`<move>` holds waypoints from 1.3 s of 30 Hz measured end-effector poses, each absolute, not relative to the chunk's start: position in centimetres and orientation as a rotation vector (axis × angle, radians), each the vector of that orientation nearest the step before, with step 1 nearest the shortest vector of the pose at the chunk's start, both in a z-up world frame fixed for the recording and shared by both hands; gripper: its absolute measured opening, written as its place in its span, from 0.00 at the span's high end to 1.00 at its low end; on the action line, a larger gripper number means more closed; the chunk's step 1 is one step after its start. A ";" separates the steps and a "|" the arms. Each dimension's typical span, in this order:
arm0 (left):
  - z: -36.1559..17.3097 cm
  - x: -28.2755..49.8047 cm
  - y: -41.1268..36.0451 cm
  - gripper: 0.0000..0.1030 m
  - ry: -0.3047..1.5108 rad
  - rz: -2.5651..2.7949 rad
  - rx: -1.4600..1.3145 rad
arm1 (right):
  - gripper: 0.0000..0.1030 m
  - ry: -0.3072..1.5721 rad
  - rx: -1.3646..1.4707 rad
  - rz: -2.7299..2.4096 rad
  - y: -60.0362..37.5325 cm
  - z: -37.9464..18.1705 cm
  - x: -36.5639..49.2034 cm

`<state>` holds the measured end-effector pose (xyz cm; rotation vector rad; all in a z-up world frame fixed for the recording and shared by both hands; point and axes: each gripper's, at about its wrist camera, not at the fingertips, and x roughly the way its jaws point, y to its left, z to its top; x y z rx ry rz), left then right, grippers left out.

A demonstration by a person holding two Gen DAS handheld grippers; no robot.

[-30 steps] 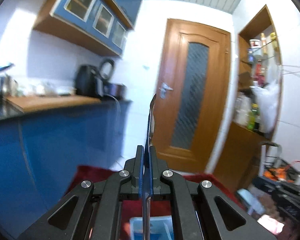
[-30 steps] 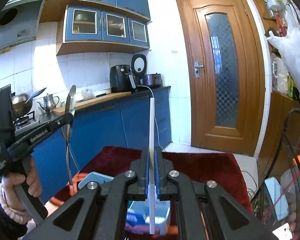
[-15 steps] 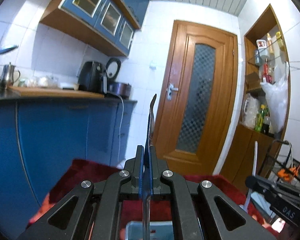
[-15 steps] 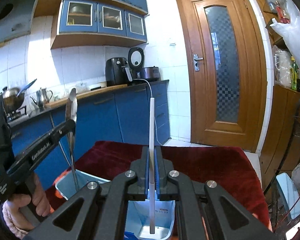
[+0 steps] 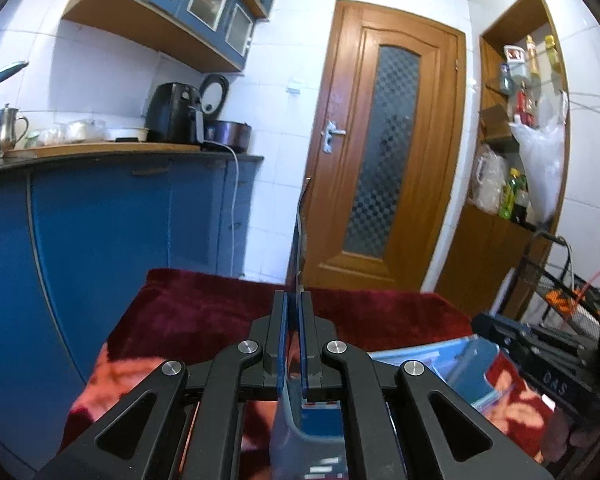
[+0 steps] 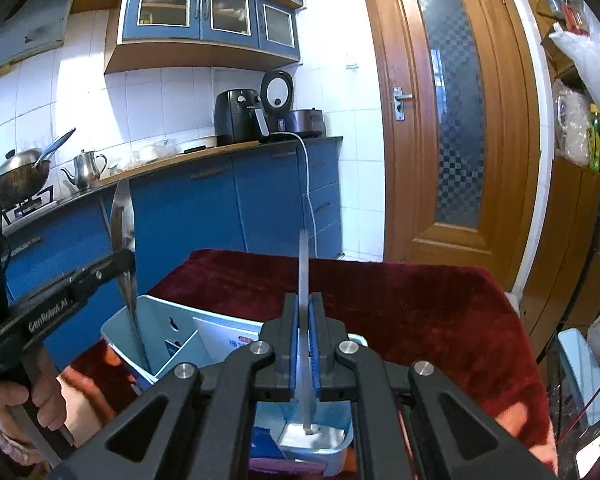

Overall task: Organize utensils
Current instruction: 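Carry both knives over the blue caddy and lower them inside, then open both tools to release the knives and pull back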

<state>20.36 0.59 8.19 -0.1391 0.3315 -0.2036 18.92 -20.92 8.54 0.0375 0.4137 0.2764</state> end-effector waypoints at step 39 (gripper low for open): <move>8.2 9.3 3.2 0.69 0.728 -0.220 -0.058 | 0.60 0.598 0.082 0.317 -21.3 9.7 6.2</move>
